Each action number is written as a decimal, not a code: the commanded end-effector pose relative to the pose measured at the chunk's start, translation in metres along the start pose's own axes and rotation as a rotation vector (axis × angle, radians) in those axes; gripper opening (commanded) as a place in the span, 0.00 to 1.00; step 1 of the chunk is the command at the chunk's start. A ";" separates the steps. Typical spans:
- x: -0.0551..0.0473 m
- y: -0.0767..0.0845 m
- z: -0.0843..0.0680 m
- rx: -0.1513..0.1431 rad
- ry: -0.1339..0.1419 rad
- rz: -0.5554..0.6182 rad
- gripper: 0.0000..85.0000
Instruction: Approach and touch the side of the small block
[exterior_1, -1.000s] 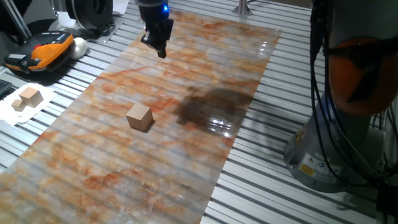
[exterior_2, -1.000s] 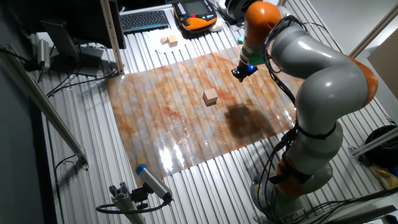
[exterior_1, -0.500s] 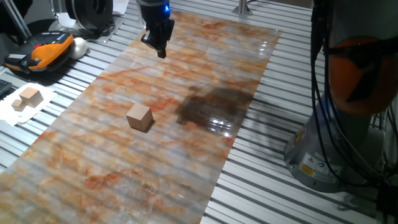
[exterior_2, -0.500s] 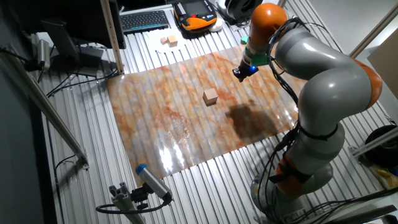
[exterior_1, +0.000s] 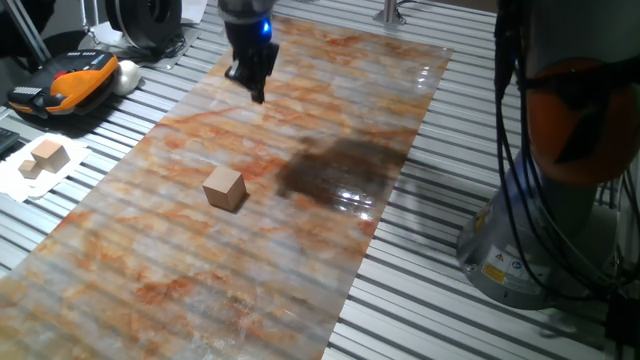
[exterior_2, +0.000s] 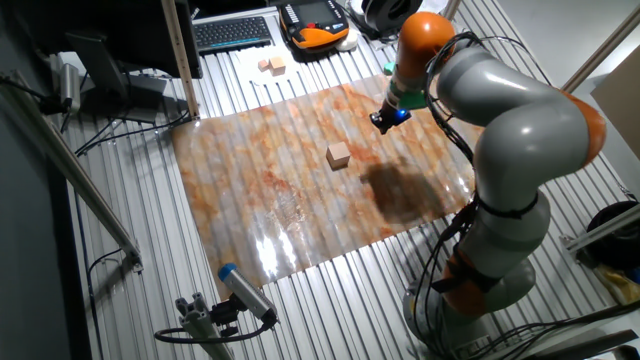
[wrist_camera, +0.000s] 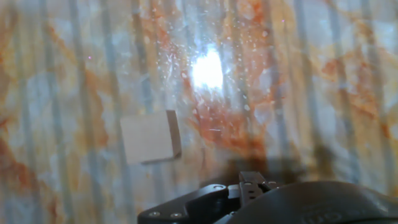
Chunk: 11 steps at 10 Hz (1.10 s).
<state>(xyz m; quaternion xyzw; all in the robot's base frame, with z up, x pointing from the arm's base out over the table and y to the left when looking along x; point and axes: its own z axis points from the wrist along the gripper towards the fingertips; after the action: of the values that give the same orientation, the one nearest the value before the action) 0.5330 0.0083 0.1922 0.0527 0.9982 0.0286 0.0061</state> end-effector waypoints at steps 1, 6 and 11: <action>-0.004 0.005 0.009 0.001 -0.002 0.007 0.00; -0.014 0.024 0.067 0.006 -0.031 0.015 0.00; -0.019 0.031 0.100 -0.027 -0.046 0.036 0.00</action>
<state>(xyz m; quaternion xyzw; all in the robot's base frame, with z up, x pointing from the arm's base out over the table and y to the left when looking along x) 0.5562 0.0428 0.0938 0.0716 0.9962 0.0409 0.0296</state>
